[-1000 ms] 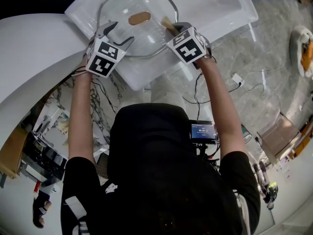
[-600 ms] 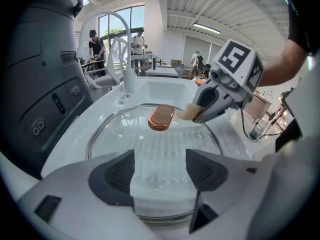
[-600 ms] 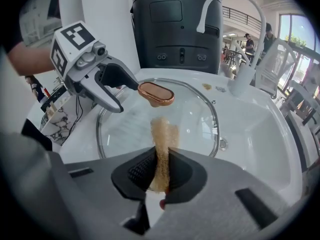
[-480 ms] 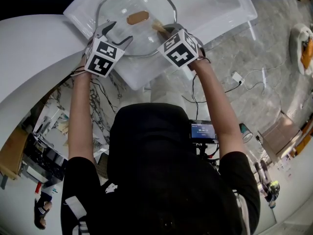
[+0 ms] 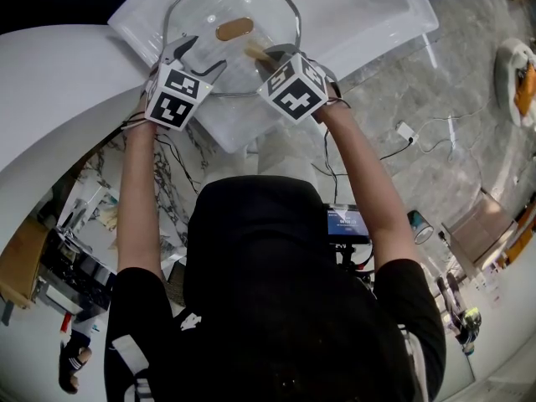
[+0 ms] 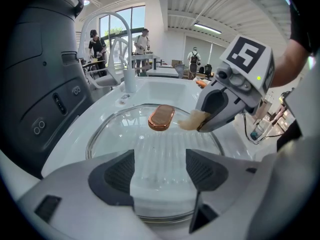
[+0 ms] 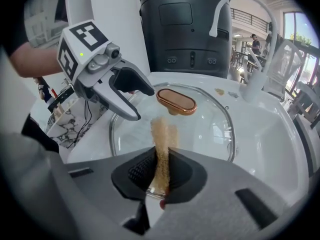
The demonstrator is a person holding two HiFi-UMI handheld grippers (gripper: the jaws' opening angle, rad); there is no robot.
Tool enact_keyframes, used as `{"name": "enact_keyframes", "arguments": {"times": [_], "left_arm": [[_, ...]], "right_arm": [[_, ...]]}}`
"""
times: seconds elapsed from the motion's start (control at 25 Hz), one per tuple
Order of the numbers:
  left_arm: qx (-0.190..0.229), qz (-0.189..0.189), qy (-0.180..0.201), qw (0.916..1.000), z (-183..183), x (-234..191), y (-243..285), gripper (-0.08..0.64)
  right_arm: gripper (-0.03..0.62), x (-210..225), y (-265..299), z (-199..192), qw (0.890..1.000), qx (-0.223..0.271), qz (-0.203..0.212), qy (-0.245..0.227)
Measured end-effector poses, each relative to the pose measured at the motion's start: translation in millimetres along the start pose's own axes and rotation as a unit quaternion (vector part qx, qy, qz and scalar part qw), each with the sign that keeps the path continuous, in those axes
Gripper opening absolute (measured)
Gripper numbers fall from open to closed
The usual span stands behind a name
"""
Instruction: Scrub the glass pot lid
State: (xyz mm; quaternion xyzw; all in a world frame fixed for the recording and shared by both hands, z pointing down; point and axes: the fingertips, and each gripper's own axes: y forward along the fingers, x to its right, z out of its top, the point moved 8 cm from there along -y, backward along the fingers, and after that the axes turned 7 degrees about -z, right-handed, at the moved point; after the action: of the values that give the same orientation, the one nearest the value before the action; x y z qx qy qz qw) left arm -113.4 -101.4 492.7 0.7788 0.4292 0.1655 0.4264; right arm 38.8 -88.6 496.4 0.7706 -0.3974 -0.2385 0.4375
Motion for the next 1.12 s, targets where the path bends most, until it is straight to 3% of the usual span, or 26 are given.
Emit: {"name": "enact_keyframes", "arguments": {"times": [0.4,0.96,1.12], "left_arm": [[0.005,0.001,0.002,1.0,-2.6,2.0,0.1,0.296],[0.04,0.006,0.03,0.9987,-10.6,14.9,-11.6,0.293],[0.077,0.014,0.014,0.9968,-9.9,25.5,-32.5,0.249]], "right_arm": [[0.015,-20.8,3.0,8.8,1.0,-0.004,0.013,-0.001],[0.017,-16.7,-14.3,6.2,0.999,-0.016,0.016,0.047],[0.017,-18.0,-29.5,3.9,0.998,-0.005,0.004,0.07]]}}
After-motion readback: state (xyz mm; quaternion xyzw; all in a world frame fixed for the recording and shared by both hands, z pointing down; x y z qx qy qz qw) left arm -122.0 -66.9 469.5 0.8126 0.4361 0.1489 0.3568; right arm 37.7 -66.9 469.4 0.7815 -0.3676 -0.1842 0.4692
